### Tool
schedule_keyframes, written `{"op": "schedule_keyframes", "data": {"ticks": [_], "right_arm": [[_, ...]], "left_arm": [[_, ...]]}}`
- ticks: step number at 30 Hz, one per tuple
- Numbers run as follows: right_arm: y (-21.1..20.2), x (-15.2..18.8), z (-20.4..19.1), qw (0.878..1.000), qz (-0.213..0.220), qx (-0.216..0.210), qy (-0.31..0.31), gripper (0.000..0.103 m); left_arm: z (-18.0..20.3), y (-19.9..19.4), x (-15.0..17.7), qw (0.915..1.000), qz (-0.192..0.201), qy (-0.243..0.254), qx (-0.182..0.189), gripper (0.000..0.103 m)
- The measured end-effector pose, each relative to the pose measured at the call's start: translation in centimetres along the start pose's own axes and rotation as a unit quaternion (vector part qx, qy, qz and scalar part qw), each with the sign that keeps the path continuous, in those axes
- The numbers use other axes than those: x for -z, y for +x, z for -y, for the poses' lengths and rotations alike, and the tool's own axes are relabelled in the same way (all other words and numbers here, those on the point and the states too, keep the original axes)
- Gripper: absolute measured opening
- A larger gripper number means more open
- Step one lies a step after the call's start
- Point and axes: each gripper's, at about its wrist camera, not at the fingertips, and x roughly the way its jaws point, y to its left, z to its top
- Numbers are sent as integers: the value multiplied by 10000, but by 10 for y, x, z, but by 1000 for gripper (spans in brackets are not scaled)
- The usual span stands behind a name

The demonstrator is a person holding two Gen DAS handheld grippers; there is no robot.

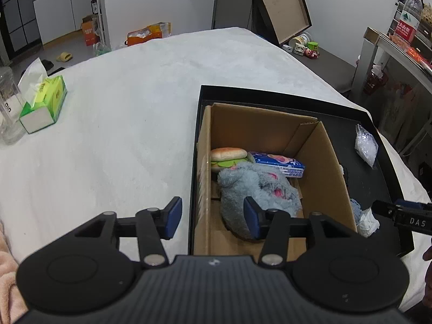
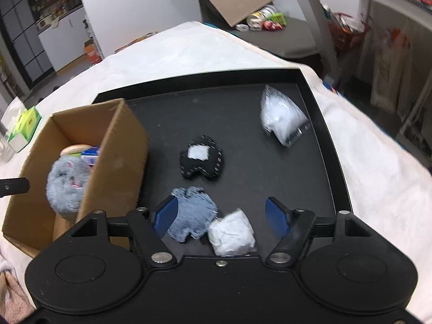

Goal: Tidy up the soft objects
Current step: 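Move the right gripper to the white plastic bag and grasp it, then carry the white plastic bag into the box and open the right gripper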

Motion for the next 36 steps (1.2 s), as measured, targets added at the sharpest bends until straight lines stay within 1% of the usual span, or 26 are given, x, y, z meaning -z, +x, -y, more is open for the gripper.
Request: {"op": "schedule_keyframes", "data": {"ticks": [6,11,16,17,18,20,21,25,29,36], "right_arm": [[15,9,12,9997,-203,-23,154,67],[29,15,24,9986,-444,-165,247,66],[37,17,29,9975,-574,-310,271,65],[39,17,29,9974,-596,-322,247,64],[40,19,30,9973,-617,-319,226,61],[41,18,29,9982,-550,-226,90,54],[41,18,29,9985,-530,-157,33,43],[39,15,43,9982,-489,-167,302,42],[33,12,54,9982,-346,-132,475,42],[30,8,67,9975,-287,-147,635,42]], "left_arm": [[12,2,-1,9998,-40,130,-109,50],[23,3,-2,9995,-89,223,-208,51],[32,4,-4,9989,-100,285,-368,53],[34,4,-4,9987,-107,304,-391,54],[35,5,-5,9986,-118,320,-413,55],[38,5,-5,9983,-139,339,-457,57],[40,6,-6,9982,-144,344,-471,58],[45,8,-8,9974,-155,405,-576,60],[50,8,-9,9966,-175,451,-664,60],[52,5,-10,9964,-183,442,-704,60]]}}
